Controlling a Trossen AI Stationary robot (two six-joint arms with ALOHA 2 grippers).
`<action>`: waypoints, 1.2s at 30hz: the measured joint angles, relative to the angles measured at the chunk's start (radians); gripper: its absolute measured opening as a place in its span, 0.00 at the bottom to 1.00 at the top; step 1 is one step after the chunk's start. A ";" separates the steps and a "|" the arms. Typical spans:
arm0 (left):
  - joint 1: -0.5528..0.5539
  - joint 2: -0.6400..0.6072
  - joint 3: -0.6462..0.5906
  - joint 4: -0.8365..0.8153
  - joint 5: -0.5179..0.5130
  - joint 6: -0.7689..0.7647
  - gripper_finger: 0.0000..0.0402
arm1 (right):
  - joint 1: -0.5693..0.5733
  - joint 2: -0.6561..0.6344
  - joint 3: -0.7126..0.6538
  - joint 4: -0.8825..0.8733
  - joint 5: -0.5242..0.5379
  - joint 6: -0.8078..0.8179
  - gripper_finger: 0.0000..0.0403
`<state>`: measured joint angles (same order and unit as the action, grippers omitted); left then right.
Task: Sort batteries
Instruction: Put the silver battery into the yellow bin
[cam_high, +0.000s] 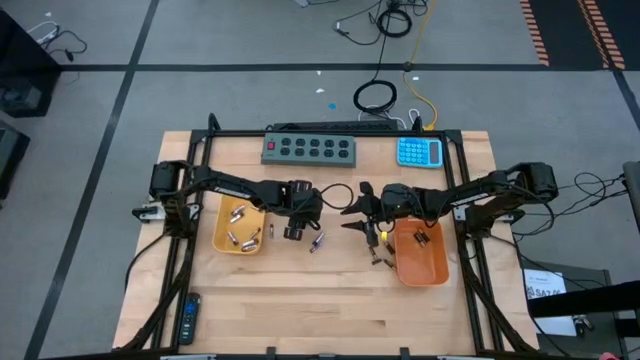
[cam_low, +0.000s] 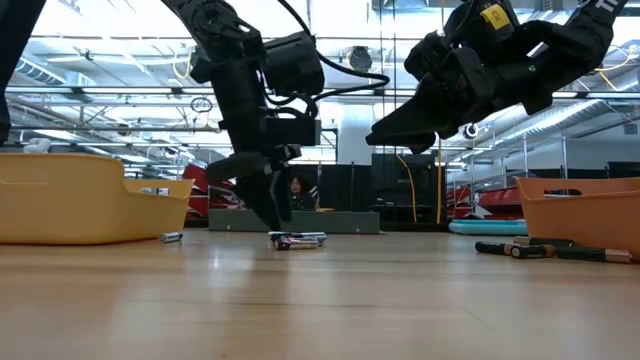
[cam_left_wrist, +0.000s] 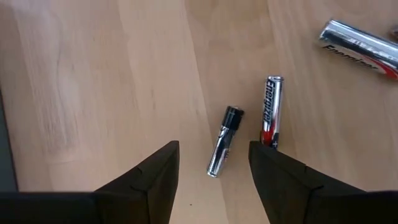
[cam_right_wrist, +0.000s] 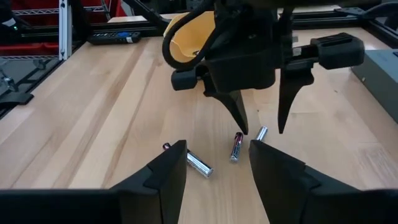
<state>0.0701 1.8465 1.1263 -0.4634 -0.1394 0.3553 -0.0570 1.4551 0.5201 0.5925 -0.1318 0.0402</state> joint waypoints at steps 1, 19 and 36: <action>0.003 0.000 0.000 0.002 0.000 0.000 0.50 | 0.000 0.000 0.000 -0.002 0.000 0.000 0.41; 0.027 0.080 0.005 0.015 0.035 0.071 0.47 | 0.001 0.002 0.000 -0.004 0.000 0.003 0.41; 0.019 0.094 0.103 -0.137 0.012 0.002 0.05 | 0.001 0.002 0.000 -0.006 0.001 0.003 0.41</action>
<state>0.0891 1.9408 1.2297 -0.5999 -0.1274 0.3577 -0.0563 1.4567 0.5205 0.5869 -0.1310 0.0429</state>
